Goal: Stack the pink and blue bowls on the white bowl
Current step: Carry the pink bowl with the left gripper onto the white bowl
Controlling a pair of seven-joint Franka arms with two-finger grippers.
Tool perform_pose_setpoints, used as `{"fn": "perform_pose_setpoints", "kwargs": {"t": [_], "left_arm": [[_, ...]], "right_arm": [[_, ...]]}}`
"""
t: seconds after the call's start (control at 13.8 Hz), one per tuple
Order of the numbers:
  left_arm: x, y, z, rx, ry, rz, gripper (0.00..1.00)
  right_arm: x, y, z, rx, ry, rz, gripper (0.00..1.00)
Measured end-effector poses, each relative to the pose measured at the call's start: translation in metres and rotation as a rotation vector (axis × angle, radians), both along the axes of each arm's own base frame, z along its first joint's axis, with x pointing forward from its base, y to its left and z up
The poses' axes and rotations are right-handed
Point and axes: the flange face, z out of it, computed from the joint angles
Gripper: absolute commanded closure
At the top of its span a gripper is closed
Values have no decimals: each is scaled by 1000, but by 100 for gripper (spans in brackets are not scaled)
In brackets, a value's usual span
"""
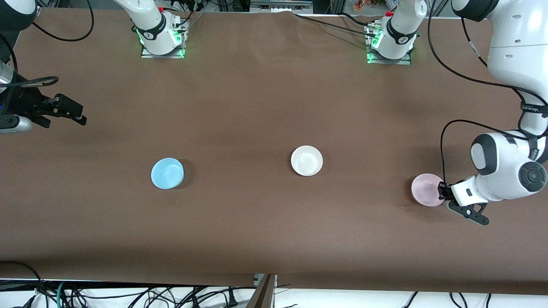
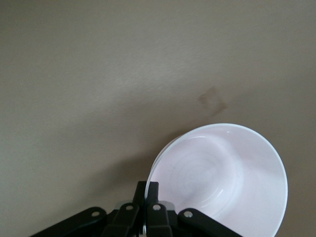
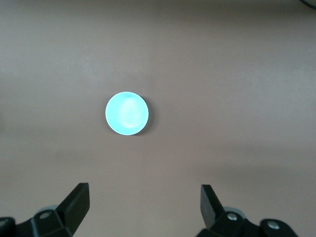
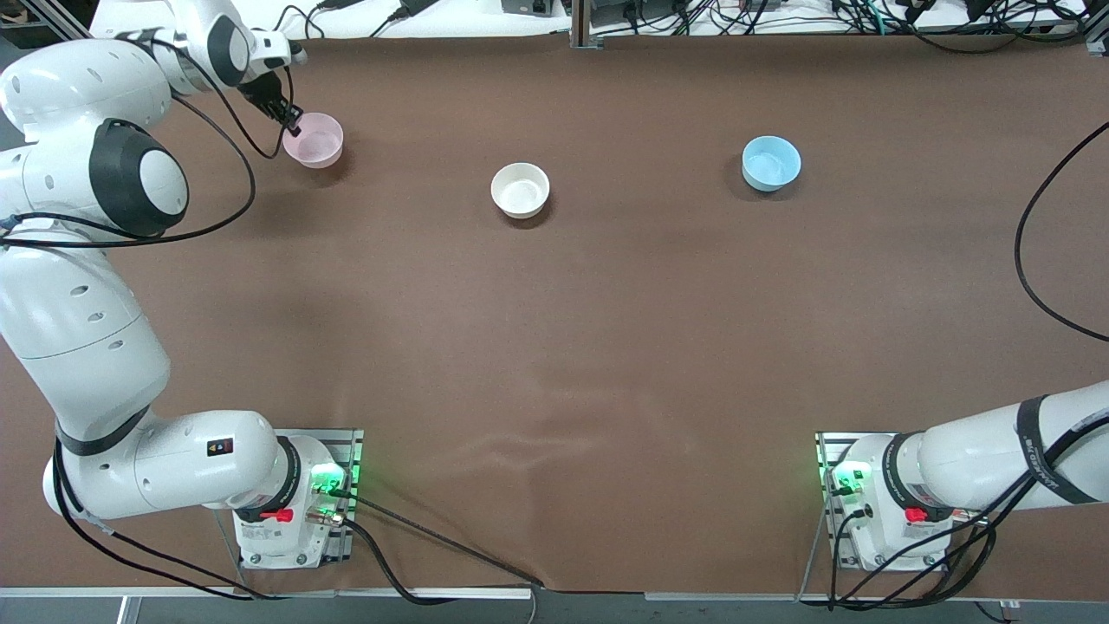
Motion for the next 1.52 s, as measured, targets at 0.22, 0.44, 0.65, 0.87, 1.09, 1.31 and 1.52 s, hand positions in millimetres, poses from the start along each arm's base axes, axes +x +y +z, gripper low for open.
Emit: {"fn": "perform_pose_setpoints", "kwargs": {"t": [0.22, 0.44, 0.65, 0.87, 1.09, 1.31, 1.52], "left_arm": [[7, -54, 40, -62, 31, 35, 100], [6, -127, 54, -115, 46, 125, 100], [-5, -219, 56, -129, 88, 228, 100], [-33, -322, 57, -144, 141, 279, 100], [-68, -400, 49, -115, 176, 270, 100], [-85, -420, 28, -83, 210, 266, 100], [-85, -409, 14, -60, 224, 279, 100]], "right_arm": [[0, -1, 0, 0, 0, -2, 1], [0, -2, 0, 0, 0, -4, 1], [0, -2, 0, 0, 2, -3, 1], [0, -3, -2, -29, 8, 2, 1], [2, -3, -8, -41, 20, 4, 1], [2, -5, -9, -58, 23, 5, 1], [3, 2, -19, -89, 53, 27, 1]]}}
